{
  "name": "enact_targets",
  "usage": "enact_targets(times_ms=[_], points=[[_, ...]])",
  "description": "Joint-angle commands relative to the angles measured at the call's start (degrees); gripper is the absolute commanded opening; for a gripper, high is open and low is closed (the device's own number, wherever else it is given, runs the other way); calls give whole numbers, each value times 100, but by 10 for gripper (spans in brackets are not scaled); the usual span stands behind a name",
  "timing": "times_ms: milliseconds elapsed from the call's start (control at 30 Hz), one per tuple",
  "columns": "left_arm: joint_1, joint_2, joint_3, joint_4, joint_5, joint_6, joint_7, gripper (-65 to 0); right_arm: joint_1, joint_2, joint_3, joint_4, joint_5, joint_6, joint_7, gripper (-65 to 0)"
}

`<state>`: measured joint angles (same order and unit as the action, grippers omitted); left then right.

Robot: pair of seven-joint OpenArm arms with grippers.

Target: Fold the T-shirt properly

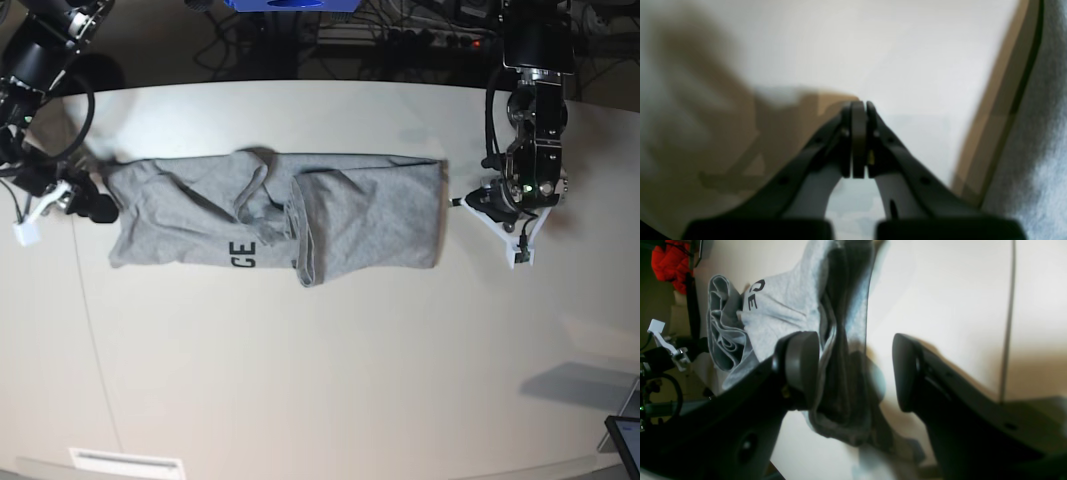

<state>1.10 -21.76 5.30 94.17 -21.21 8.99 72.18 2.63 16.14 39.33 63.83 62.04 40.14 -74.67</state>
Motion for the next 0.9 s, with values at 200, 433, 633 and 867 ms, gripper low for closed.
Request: enact_targets(times_ms=[200, 433, 633, 867], points=[[-62, 53, 151, 20, -169, -60, 48, -650, -30, 34, -8, 21, -239, -14, -194, -148], [-299, 237, 529, -164, -169, -60, 48, -650, -22, -159, -17, -40, -239, -14, -194, -151], [-317, 273, 529, -147, -169, -60, 56, -650, 5, -194, -465, -436, -239, -14, -168, -151], [-308, 273, 529, -156, -169, -60, 56, -650, -4, -309, -535, -383, -248, -14, -177, -151]])
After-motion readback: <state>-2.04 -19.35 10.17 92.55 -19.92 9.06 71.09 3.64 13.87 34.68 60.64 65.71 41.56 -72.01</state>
